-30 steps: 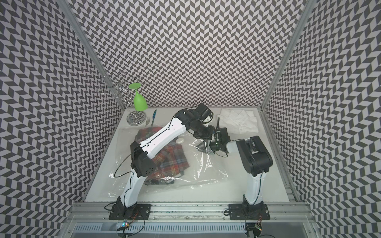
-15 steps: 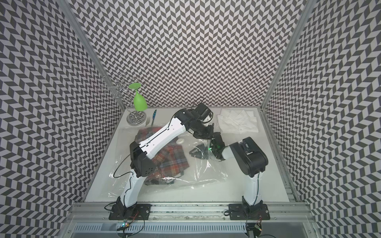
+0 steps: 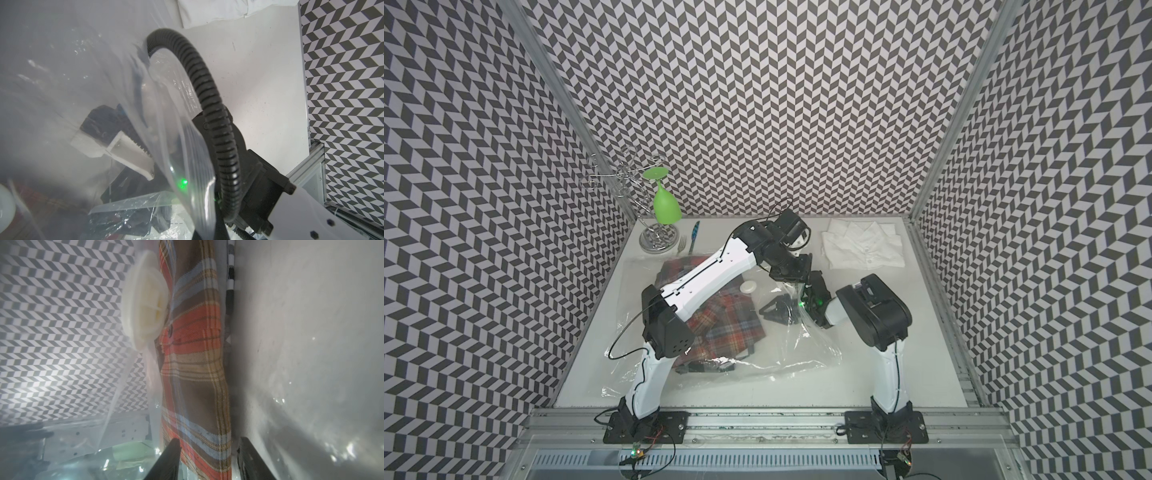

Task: Take the shirt out of the vacuum bag
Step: Take out the shirt from the vacuum bag.

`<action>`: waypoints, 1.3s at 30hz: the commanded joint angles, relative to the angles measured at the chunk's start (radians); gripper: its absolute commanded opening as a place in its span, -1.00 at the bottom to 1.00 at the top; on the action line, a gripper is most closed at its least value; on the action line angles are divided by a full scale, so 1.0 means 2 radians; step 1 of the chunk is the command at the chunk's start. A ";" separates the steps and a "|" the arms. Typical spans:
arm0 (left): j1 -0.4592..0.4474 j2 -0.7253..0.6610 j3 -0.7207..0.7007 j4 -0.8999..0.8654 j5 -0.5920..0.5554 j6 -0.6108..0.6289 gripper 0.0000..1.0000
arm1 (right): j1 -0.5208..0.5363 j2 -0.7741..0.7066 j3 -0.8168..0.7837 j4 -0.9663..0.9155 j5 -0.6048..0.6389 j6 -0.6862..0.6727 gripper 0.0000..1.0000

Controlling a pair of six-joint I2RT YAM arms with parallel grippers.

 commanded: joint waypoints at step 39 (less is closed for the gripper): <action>0.005 -0.044 -0.038 0.045 0.026 0.014 -1.00 | 0.060 -0.058 0.056 -0.036 0.002 -0.040 -1.00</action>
